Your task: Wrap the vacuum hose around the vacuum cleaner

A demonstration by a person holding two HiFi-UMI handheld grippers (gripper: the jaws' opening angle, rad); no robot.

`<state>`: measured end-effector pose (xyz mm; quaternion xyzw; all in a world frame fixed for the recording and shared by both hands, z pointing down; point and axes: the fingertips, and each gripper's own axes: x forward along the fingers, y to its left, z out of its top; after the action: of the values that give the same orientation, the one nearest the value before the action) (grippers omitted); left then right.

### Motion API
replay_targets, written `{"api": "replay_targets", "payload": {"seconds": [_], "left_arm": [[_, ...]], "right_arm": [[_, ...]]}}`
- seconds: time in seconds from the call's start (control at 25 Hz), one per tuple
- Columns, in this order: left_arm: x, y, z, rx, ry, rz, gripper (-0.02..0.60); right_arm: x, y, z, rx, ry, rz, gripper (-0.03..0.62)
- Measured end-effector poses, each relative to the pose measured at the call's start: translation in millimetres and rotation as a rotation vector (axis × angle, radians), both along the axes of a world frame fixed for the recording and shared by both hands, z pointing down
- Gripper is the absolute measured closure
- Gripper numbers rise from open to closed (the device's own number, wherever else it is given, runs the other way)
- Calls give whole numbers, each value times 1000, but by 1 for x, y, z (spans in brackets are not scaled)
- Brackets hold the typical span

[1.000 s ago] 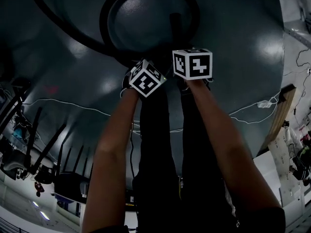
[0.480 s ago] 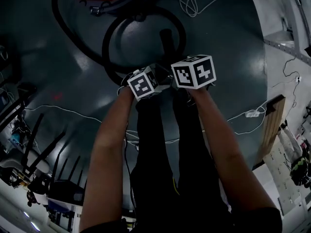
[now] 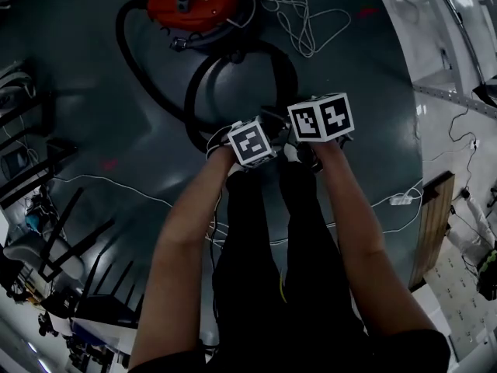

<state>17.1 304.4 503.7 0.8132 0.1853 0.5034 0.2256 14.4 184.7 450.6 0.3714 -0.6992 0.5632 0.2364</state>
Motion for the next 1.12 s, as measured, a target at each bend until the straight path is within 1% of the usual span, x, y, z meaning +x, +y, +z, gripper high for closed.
{"api": "replay_targets", "payload": {"seconds": [0.16,0.28,0.4,0.6,0.68,0.76,0.96,1.12], "left_arm": [[-9,-1,-36,69,-29,59,482],[-21,5,-60,91,-49,118,482],[-36,7,-82,118,-63,152,482],[-68,15,-118,179,-82,248,482],[-79,17,-129,195,-87,282,482],[-87,17,-135,198,-86,291,482],[-111,12,-141,173,-81,263,480],[-141,10,-128,161,-112,269,479]], "right_arm": [[0,6,-38,1,-21,24,326],[-7,13,-63,3,-37,32,323],[-19,18,-88,4,-75,45,339],[-43,34,-128,-10,-166,45,318],[-50,38,-140,-12,-184,45,308],[-57,39,-148,-8,-166,35,306],[-76,31,-159,-2,-131,5,309],[-85,32,-158,-4,-118,-1,309]]}}
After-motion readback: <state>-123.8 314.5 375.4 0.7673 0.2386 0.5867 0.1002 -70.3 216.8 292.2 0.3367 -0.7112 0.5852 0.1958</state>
